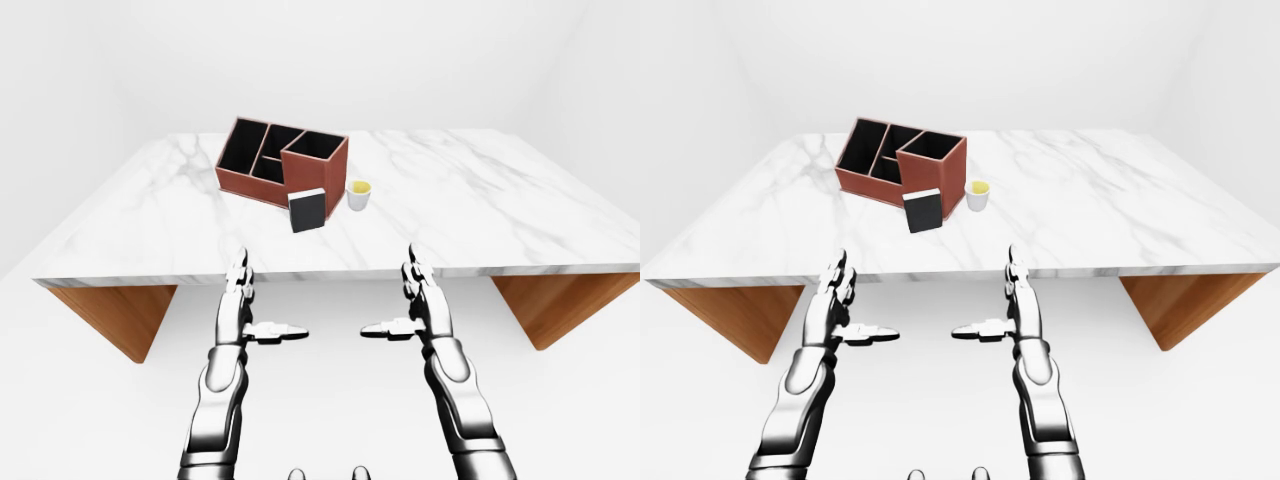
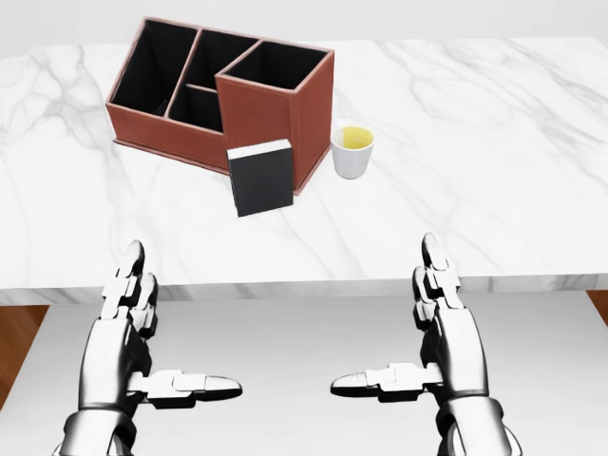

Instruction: Pick up the book and place it in the right compartment of the caddy.

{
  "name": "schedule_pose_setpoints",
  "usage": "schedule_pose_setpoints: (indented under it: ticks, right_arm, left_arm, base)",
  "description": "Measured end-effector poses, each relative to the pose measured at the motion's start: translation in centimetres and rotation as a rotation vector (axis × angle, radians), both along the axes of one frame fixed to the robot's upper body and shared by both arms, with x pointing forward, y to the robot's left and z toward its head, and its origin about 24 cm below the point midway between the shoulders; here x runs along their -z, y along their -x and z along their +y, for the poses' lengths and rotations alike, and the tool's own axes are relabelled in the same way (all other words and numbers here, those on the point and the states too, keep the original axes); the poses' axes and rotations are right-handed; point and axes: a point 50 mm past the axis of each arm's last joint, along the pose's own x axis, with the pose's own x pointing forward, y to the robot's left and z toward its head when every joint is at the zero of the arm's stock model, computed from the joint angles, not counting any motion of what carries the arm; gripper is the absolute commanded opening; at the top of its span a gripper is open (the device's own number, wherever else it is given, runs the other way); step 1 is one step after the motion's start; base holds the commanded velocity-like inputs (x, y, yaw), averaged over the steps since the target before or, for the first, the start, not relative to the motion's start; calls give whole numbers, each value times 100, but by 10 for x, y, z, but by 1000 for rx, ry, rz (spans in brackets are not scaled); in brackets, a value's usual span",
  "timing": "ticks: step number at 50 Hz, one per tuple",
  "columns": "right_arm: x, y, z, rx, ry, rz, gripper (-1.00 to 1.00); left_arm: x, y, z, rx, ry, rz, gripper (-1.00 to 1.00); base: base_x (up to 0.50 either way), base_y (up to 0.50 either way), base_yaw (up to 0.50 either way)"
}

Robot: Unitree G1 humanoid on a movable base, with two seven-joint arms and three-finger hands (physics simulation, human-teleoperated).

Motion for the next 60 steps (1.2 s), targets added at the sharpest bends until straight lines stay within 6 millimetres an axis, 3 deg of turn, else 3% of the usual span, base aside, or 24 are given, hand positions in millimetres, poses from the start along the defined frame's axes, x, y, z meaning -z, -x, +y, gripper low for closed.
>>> schedule_pose_setpoints:
  ticks: [18, 42, 60]
  right_arm:
    - [-8, 5, -3, -53, 8, -13, 100]
    - [-32, 11, -4, -95, 49, -85, 100]
    - [-59, 2, 0, -182, 168, -187, 100]
  left_arm:
    - [-12, 2, 11, -4, -5, -34, 100]
    - [-16, 9, 12, 5, -19, -58, 100]
    - [-20, 9, 14, 1, -27, -75, 100]
  base:
    - [0, 0, 0]
    - [0, 48, 0]
    - [0, 0, 0]
